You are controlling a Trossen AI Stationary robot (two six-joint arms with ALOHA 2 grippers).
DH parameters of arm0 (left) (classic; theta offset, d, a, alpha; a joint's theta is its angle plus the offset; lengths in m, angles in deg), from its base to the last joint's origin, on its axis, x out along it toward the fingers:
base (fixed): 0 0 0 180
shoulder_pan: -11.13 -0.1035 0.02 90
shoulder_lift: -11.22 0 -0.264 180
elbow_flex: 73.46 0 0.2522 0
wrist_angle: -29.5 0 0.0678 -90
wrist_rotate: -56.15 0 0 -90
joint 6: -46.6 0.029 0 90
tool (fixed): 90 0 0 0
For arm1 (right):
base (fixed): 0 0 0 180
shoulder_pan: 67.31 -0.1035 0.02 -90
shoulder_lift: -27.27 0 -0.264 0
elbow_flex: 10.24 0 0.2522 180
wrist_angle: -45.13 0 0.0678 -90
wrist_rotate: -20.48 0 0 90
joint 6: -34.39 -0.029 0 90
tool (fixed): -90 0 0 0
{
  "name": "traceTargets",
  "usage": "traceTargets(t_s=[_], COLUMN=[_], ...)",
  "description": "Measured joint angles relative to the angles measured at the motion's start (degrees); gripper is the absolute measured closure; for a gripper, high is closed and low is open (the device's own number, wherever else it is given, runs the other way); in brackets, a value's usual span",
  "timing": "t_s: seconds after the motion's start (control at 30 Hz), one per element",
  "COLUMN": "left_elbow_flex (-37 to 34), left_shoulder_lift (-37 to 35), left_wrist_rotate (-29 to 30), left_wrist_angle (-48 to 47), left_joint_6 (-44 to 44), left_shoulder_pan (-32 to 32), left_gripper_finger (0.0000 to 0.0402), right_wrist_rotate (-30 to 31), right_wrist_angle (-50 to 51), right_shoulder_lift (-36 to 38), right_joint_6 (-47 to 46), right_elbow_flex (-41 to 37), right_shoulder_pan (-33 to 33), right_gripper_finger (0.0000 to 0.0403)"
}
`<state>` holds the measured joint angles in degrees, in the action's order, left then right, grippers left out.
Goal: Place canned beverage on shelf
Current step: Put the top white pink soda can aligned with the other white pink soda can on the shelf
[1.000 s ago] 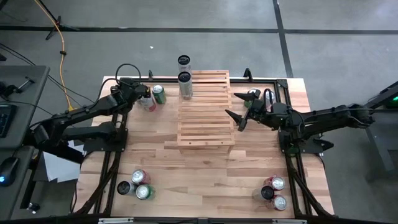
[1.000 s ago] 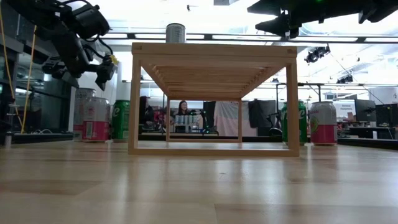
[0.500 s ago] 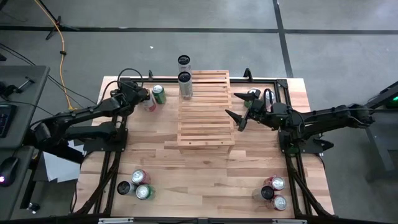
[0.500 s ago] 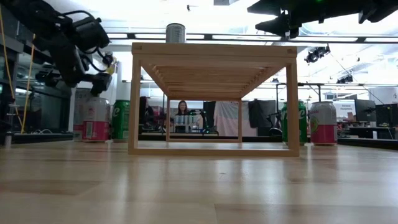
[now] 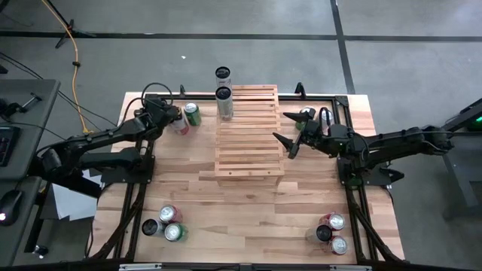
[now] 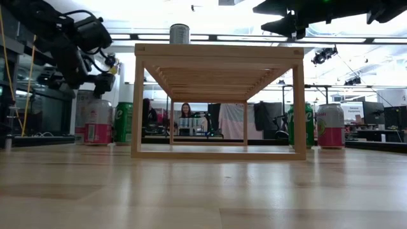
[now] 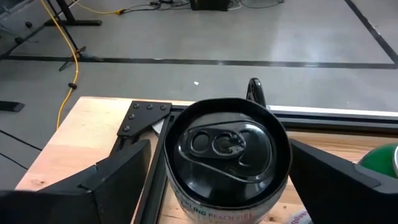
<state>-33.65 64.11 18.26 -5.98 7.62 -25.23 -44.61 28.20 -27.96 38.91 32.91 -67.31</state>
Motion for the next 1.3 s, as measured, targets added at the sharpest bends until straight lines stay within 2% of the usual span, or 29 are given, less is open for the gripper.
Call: traceTargets(t_s=[0.27,0.5,0.63,0.9,1.13,1.23,1.3], left_elbow_flex=[-2.81,-2.9,-2.33,6.16,15.36,19.47,22.05], left_shoulder_lift=[-0.02,-0.02,-0.02,-2.9,-7.79,-9.98,-11.48], left_wrist_rotate=[0.46,0.91,0.81,0.33,-0.45,-4.73,-9.86], left_wrist_angle=[2.4,3.94,5.35,5.02,2.43,-2.39,-6.31], left_joint_6=[-1.6,0.29,2.49,13.23,25.35,27.92,29.01], left_shoulder_pan=[0.0,0.0,0.0,0.5,4.57,7.01,8.79], left_gripper_finger=[0.0092,0.0168,0.0168,0.0168,0.0168,0.0168,0.0168], right_wrist_rotate=[0.0,0.0,0.0,0.0,0.0,0.0,0.0], right_wrist_angle=[0.0,0.0,0.0,0.0,0.0,0.0,0.0], right_shoulder_lift=[0.0,0.01,0.0,0.0,0.0,0.0,0.0], right_joint_6=[0.0,0.0,0.0,0.4,0.49,0.5,0.5], right_elbow_flex=[0.0,0.0,0.0,0.0,0.0,0.0,0.0], right_shoulder_pan=[-0.01,0.01,-0.01,0.01,0.01,-0.01,0.01], right_gripper_finger=[0.0015,0.0015,0.0015,0.0015,0.0015,0.0015,0.0015])
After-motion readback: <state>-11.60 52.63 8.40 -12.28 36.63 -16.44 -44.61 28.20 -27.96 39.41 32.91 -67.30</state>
